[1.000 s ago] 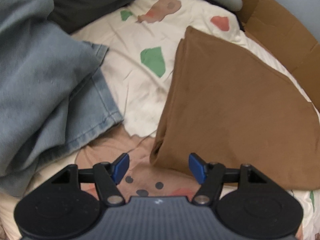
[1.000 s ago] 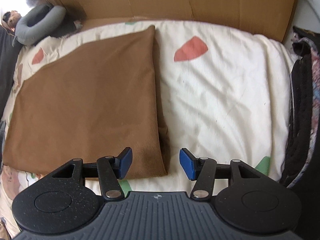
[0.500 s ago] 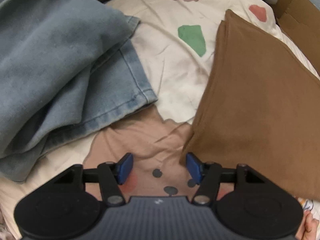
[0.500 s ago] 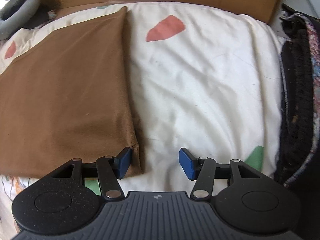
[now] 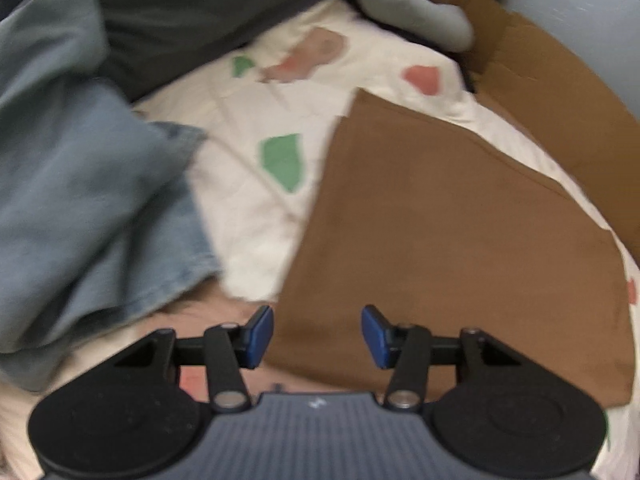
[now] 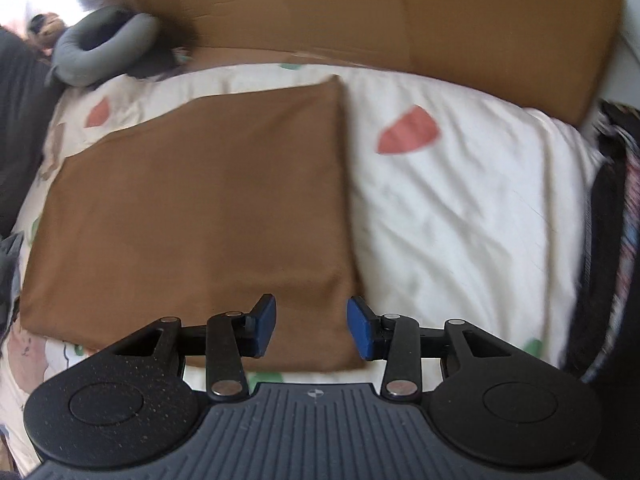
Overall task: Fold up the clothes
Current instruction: 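Lower both open tools onto the folded shirt to flatten it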
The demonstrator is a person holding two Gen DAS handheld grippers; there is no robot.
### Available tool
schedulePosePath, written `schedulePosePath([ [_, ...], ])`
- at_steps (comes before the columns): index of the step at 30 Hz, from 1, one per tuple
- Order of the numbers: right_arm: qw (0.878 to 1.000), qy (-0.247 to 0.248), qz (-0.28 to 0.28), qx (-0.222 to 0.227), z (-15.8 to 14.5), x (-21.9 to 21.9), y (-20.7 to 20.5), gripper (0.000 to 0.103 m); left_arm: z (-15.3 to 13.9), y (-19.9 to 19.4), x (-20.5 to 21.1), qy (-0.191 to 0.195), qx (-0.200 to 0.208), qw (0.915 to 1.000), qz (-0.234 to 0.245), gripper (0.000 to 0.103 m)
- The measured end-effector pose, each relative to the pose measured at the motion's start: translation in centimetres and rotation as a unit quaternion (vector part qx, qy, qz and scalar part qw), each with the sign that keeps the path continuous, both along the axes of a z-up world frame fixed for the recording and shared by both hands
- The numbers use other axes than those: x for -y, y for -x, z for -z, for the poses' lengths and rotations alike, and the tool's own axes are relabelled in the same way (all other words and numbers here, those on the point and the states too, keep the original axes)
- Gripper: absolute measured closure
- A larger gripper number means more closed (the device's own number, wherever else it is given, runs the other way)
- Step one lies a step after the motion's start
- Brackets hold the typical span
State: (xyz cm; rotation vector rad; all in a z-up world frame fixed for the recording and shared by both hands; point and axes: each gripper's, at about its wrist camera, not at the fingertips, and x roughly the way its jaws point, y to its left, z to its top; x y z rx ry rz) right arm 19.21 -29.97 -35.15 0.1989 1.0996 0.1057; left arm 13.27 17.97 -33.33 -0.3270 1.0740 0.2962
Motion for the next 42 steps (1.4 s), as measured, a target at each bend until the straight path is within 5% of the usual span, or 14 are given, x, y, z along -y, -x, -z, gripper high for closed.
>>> schedulePosePath([
  [16, 0.996, 0.025, -0.086, 0.006, 4.7, -8.3, -1.0, 0.053, 5.1, -4.0, 14.0, 0.018, -0.004, 0.9847, 0.173, 0.047],
  [20, 0.992, 0.041, -0.116, 0.002, 5.4, -9.2, 0.0, 0.042, 6.2, -3.5, 15.9, 0.013, -0.009, 0.98, 0.198, 0.047],
  [26, 0.988, 0.061, -0.139, -0.009, 5.7, -9.2, 1.5, 0.04, 7.2, -1.9, 16.2, -0.029, -0.023, 0.9779, 0.206, 0.047],
  [36, 0.991, 0.065, -0.112, -0.017, 4.7, -7.8, 2.5, 0.04, 5.9, 0.1, 12.4, -0.027, -0.013, 0.9845, 0.173, 0.047],
  [42, 0.99, 0.042, -0.131, -0.004, 4.1, -9.3, 2.2, 0.041, 6.7, 0.3, 9.8, -0.018, -0.021, 0.9897, 0.141, 0.059],
])
